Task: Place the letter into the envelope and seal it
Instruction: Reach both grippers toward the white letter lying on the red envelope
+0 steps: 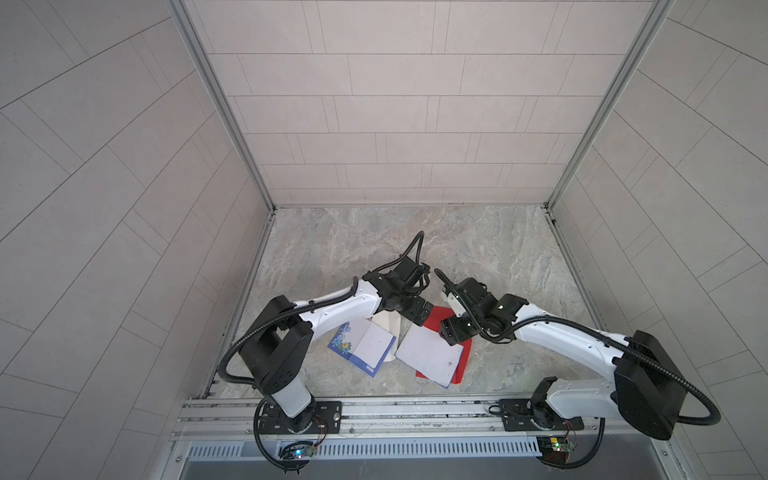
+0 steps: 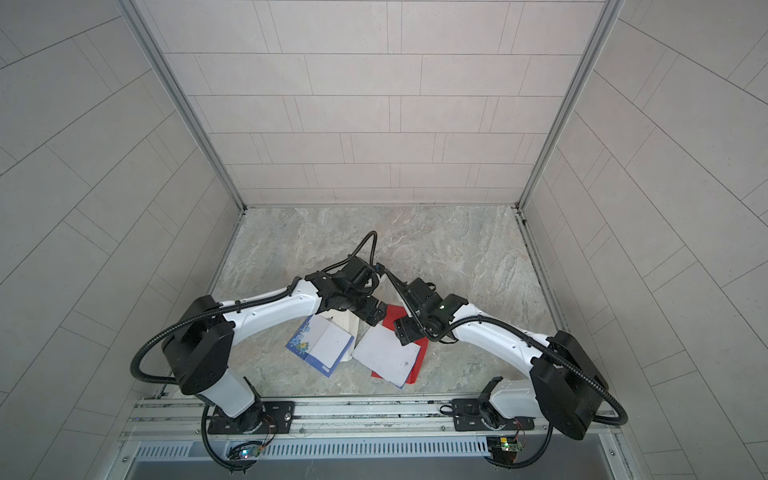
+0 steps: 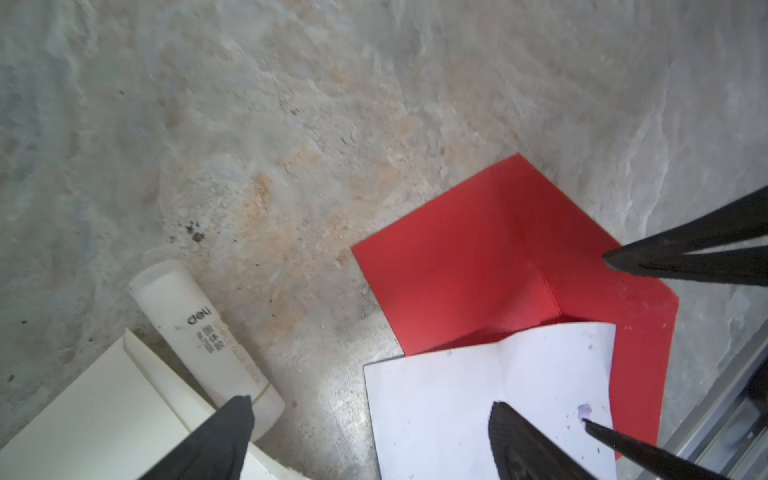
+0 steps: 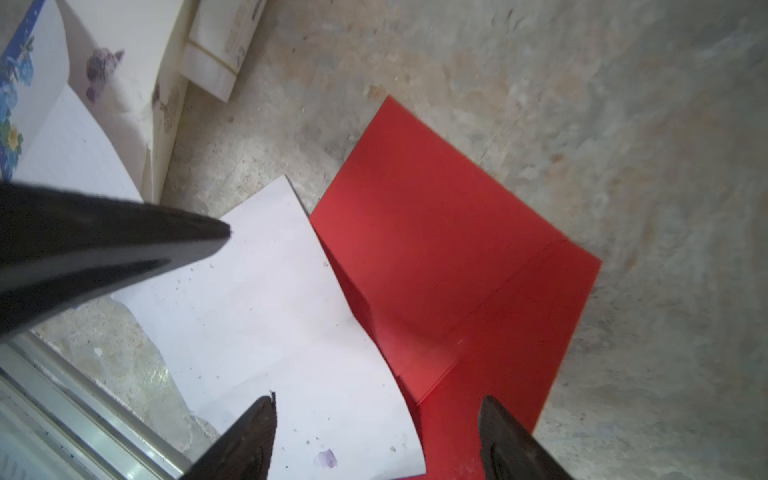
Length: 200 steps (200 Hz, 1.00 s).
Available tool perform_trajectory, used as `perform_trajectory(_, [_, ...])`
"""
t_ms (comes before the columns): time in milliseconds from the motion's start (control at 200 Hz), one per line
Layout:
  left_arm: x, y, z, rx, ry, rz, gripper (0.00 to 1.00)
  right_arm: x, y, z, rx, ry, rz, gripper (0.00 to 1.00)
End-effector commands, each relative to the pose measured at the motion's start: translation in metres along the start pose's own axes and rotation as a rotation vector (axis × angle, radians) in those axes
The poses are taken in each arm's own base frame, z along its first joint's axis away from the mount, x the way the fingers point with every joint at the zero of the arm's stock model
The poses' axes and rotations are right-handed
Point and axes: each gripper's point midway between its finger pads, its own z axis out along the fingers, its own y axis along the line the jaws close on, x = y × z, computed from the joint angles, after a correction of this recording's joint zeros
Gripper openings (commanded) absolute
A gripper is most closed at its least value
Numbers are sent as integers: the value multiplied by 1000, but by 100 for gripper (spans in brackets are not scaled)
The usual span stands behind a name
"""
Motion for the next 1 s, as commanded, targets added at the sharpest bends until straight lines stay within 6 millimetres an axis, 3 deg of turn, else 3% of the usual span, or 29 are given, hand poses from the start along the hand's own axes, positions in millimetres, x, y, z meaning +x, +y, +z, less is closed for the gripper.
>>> perform_trajectory(0, [13, -4, 0, -41, 60, 77, 94, 38, 6, 4, 13, 155, -37, 78])
perform_trajectory(205, [9, -5, -1, -89, 21, 96, 94, 68, -6, 17, 111, 255, -18, 78])
perform_trajectory(520, [2, -3, -11, -111, -8, 110, 90, 71, -19, 46, 179, 324, -5, 77])
perform_trajectory(731, [0, -9, -12, -63, 6, 89, 90, 50, -32, 65, 193, 321, 96, 72])
perform_trajectory(876, [-2, -10, -11, -54, 10, 87, 89, 27, -55, 70, 207, 292, 214, 67])
perform_trajectory(996, [-5, -23, -11, 13, 25, 118, 89, 10, -68, 69, 178, 275, 286, 64])
